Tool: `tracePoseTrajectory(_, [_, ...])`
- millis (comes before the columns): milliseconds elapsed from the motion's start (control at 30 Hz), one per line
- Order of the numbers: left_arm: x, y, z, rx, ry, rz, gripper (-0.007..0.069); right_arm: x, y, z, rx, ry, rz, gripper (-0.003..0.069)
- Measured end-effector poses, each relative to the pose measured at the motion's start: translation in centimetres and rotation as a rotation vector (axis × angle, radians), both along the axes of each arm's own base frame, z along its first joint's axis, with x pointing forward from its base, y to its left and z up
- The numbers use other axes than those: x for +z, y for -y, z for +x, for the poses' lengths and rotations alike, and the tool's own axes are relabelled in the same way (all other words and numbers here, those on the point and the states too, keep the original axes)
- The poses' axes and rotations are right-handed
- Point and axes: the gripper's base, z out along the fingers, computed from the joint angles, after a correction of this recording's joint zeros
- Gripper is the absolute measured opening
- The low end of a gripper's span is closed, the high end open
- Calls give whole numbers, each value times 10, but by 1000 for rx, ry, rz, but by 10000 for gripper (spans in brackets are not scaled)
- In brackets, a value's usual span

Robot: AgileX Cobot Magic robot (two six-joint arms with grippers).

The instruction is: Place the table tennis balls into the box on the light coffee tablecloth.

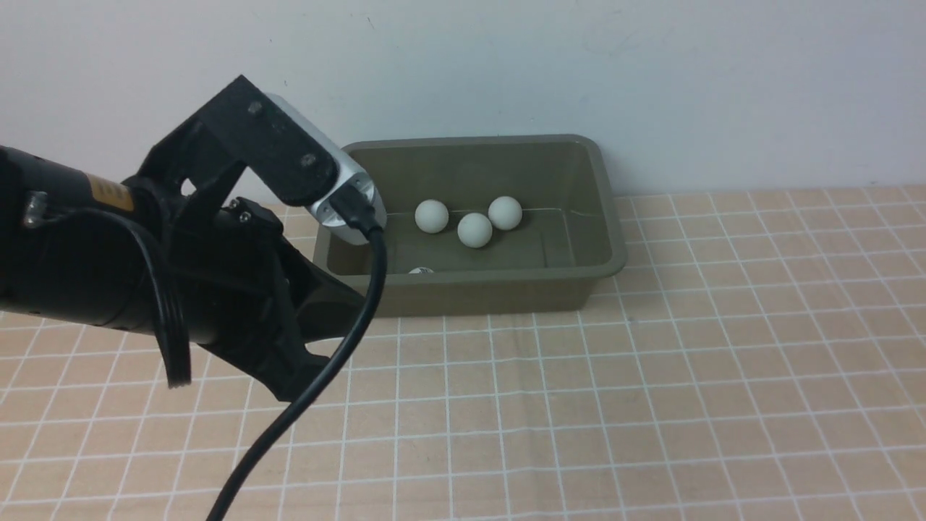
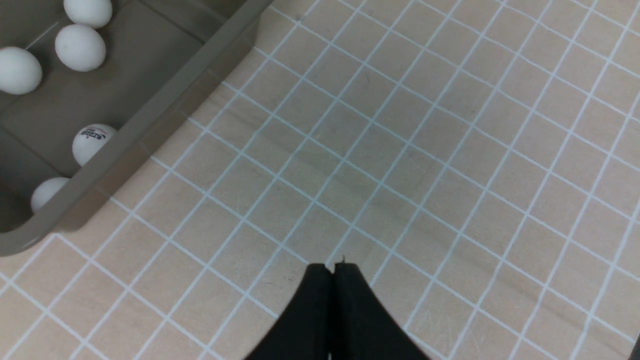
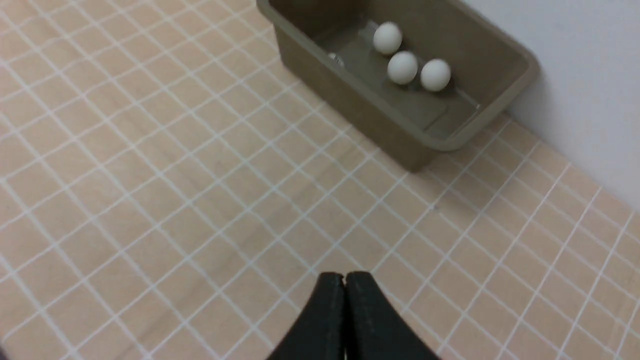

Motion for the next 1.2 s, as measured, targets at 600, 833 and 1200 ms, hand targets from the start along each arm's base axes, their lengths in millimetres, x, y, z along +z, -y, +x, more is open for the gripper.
tracePoseTrajectory(600, [0, 1, 1, -39, 39, 16, -69, -108, 30, -13, -248, 109, 11, -17])
tracePoseTrajectory(833, [6, 5, 2, -40, 72, -62, -69, -116, 29, -8, -260, 146, 3, -17])
tracePoseTrajectory(1200, [15, 12, 4, -3, 74, -209, -69, -116, 30, -8, -260, 149, 2, -17])
